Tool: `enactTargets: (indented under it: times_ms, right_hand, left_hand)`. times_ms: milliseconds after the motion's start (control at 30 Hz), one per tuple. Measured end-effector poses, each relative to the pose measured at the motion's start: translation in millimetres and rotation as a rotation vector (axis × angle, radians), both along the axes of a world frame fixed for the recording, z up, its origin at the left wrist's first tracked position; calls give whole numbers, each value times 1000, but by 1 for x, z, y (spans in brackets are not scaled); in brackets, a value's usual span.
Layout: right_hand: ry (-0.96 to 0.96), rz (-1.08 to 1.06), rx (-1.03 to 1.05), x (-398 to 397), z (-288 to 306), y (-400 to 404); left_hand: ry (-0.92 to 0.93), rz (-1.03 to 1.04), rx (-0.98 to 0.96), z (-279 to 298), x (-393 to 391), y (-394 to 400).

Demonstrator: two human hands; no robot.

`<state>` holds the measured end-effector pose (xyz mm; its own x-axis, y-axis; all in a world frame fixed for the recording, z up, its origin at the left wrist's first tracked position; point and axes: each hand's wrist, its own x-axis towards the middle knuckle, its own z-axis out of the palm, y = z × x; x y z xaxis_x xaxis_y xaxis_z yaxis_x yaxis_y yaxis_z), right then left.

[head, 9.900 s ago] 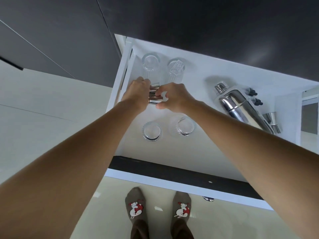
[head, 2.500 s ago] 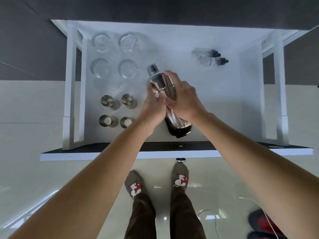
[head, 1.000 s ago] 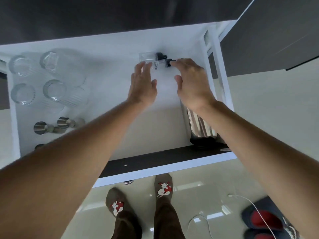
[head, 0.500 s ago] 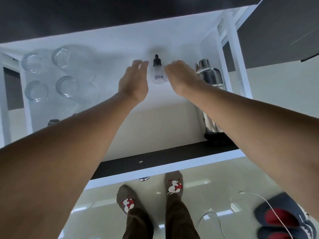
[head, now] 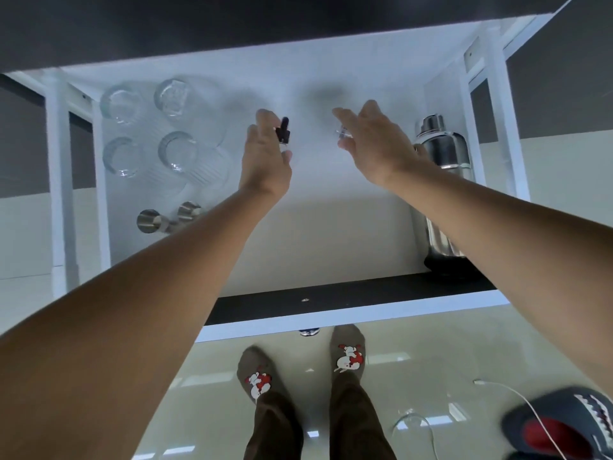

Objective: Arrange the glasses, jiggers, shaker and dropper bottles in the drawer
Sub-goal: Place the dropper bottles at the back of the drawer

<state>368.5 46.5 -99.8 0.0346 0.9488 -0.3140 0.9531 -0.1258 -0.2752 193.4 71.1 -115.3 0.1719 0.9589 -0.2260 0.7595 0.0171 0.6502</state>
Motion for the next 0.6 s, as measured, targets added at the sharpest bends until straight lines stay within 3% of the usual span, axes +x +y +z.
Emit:
enactTargets:
  times_ms: [67,200,433,600]
  right_hand:
    - [103,-88,55,-13,4,5]
    - [311,-212,123,-41,10,18]
    - [111,69,115,-81,7,39]
    - [81,112,88,-98,7,45]
  left_hand:
    - [-88,143,35,0,-12,3]
    - [-75,219,129,3,-29,10]
    - [-16,184,121,3,-37,20]
    - [-16,221,80,5,-34,19]
